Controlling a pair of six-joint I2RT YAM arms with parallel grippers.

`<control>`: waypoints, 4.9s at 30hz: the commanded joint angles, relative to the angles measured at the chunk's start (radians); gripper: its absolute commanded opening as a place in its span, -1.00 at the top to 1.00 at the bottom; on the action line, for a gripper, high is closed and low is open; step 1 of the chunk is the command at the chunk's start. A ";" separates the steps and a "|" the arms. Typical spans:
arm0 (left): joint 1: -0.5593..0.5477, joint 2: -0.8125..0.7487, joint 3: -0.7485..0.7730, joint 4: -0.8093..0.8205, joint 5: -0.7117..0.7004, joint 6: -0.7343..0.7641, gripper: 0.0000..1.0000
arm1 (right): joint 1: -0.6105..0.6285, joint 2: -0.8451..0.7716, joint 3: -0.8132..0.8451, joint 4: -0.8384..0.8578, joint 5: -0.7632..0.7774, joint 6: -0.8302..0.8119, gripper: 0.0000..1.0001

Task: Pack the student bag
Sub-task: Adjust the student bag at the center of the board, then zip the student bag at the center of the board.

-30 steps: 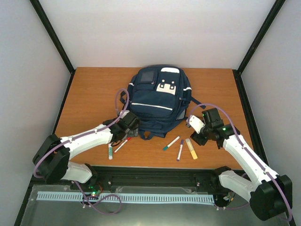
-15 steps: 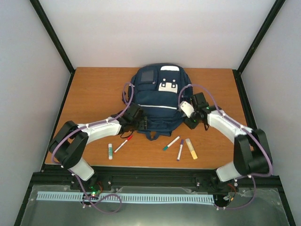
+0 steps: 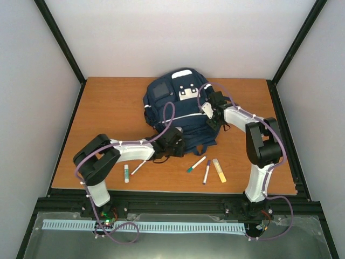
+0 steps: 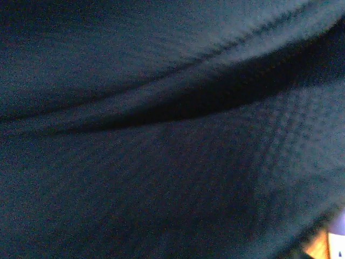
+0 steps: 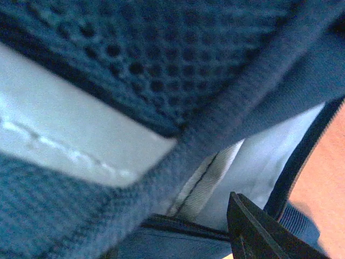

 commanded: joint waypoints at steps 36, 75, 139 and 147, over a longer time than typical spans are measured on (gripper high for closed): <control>0.278 -0.448 -0.189 -0.151 0.001 0.105 -0.61 | 0.196 -0.476 -0.303 -0.037 -0.492 0.030 -0.20; 0.226 0.042 0.129 -0.033 0.238 0.414 -0.13 | 0.171 -0.433 -0.338 0.019 -0.345 0.057 -0.08; 0.289 -0.045 -0.106 0.085 0.176 0.459 0.98 | 0.139 -0.372 -0.332 0.003 -0.376 0.055 -0.06; 0.212 -0.038 -0.109 0.039 0.248 0.415 0.98 | 0.140 -0.309 -0.324 0.003 -0.375 0.064 -0.01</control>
